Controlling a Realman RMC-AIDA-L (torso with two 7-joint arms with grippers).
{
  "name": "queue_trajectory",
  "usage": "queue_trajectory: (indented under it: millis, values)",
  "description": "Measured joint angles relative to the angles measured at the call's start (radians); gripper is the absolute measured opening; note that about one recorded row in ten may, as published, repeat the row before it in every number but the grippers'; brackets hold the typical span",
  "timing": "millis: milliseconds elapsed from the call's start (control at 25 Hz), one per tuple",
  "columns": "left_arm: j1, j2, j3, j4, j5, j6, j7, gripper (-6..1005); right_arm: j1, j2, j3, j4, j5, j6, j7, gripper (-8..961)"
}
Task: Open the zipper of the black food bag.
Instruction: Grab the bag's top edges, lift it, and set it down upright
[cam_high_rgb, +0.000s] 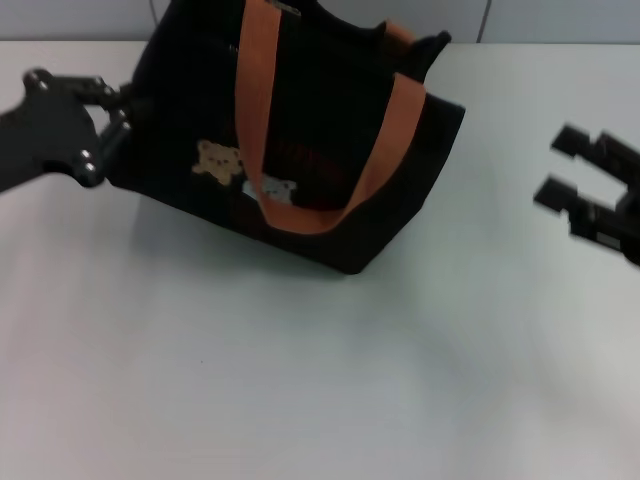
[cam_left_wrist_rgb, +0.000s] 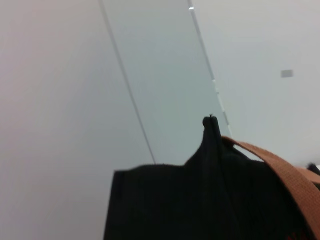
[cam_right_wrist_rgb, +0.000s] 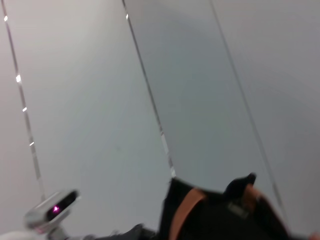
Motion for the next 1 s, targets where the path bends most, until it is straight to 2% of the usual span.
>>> queue_trajectory:
  millis: [40,160,280,480,600,760,1000]
  values:
    - [0.000,0.000,0.000,0.000,0.000,0.000,0.000,70,0.013,0.000,0.001,0.009,0.018,0.013,0.000,830]
    - [-0.017,-0.003,-0.003,0.116,-0.007,0.054,-0.019,70,0.069,0.001,-0.014,0.074,0.075,0.076,-0.020,830]
    - [-0.037,-0.010,-0.003,0.171,-0.009,0.078,-0.035,70,0.141,0.002,-0.069,0.160,0.083,0.172,-0.062,831]
    - [-0.070,-0.027,0.002,0.206,-0.010,0.110,-0.034,69,0.259,0.010,-0.213,0.346,0.083,0.397,-0.137,831]
    - [-0.079,-0.036,0.010,0.211,-0.010,0.124,-0.028,69,0.304,0.011,-0.264,0.421,0.083,0.465,-0.160,831]
    - [-0.080,-0.042,0.025,0.210,-0.012,0.130,-0.017,69,0.299,0.012,-0.294,0.442,0.082,0.446,-0.163,831]
    - [-0.072,-0.044,0.043,0.205,-0.014,0.133,-0.004,70,0.178,0.006,-0.292,0.365,0.086,0.330,-0.162,831]
